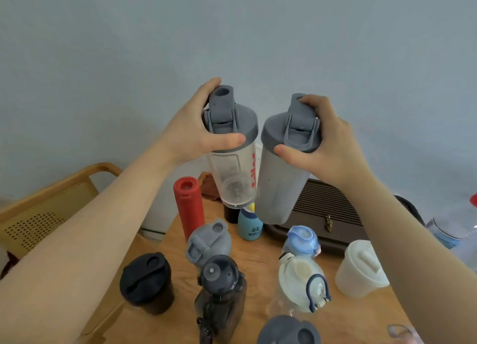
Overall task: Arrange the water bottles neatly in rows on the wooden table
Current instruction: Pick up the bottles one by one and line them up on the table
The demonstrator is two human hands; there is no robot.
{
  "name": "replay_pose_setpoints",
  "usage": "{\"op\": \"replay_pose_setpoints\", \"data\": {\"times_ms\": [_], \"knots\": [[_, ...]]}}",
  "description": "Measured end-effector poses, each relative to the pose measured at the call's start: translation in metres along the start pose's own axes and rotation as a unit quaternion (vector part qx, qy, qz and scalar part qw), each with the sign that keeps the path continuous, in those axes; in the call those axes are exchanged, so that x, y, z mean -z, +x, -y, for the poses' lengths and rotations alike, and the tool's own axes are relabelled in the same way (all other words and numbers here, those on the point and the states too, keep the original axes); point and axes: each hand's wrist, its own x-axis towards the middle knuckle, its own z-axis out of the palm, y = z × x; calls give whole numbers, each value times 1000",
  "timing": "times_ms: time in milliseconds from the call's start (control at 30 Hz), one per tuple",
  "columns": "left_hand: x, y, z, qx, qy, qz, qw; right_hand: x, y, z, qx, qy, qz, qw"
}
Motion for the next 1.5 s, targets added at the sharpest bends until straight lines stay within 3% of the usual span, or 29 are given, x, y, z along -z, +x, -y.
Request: {"op": "replay_pose_setpoints", "data": {"times_ms": [167,467,667,833,1067,1333,1500], "knots": [[17,9,34,19,-8,-20,1000,-37,16,3,-2,-16,37,999],[64,66,85,3,2,61,998,-91,51,11,-66,-38,10,997],[98,96,133,-4,29,70,997,-129,75,19,-79,-92,10,992],[95,96,180,20,46,126,991,-159,82,18,-113,-94,25,989],[79,83,238,79,-21,173,982,-184,84,5,-164,-34,22,986],[56,59,299,144,-19,240,960,-195,111,6,-163,-18,5,986],[53,58,319,164,-13,270,949,-225,117,-5,-136,-51,81,986]]}}
